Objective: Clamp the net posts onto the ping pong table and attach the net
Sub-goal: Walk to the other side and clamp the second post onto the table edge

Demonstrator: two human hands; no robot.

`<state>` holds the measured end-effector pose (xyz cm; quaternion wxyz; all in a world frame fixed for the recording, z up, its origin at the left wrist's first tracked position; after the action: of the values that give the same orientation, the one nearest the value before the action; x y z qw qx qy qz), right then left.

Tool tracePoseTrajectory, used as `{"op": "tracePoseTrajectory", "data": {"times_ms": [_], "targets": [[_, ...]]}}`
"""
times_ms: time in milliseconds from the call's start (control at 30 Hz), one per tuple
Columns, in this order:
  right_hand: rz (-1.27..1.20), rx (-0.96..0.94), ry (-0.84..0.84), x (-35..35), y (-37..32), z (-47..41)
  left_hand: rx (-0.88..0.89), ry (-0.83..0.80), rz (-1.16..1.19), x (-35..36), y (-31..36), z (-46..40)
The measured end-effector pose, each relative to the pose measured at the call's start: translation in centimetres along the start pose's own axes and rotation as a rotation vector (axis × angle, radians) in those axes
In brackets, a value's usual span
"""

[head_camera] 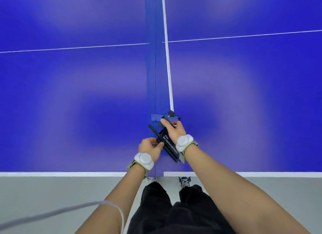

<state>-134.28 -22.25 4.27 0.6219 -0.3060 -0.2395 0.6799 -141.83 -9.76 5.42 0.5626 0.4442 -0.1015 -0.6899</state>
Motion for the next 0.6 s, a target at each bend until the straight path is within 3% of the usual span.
{"op": "tracePoseTrajectory", "data": {"times_ms": [167,333,433,600], "targets": [[-0.046,-0.067,-0.043,-1.1,-3.1,2.1,0.11,0.128,-0.025,-2.7,2.9,1.8],[-0.242,0.033,-0.06,-1.5,-3.5,1.5,0.126,0.178,0.174,-5.2,4.5,2.3],[-0.373,0.085,-0.079,-2.3,-4.8,2.4,0.093,0.217,0.402,-6.2,5.8,2.5],[-0.558,0.128,0.001,-3.0,-5.2,2.9,-0.079,0.128,1.065,-7.2,8.3,3.6]]}}
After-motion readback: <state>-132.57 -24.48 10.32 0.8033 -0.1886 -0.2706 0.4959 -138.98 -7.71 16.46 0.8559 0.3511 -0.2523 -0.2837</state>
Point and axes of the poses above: each hand's wrist, its own z-axis away from the middle knuckle, its own x-axis out of the palm, y = z × x, the point moved 2 cm from there along -z, towards the middle knuckle, and after that the axes turned 4 degrees about y, right-handed, at the moved point
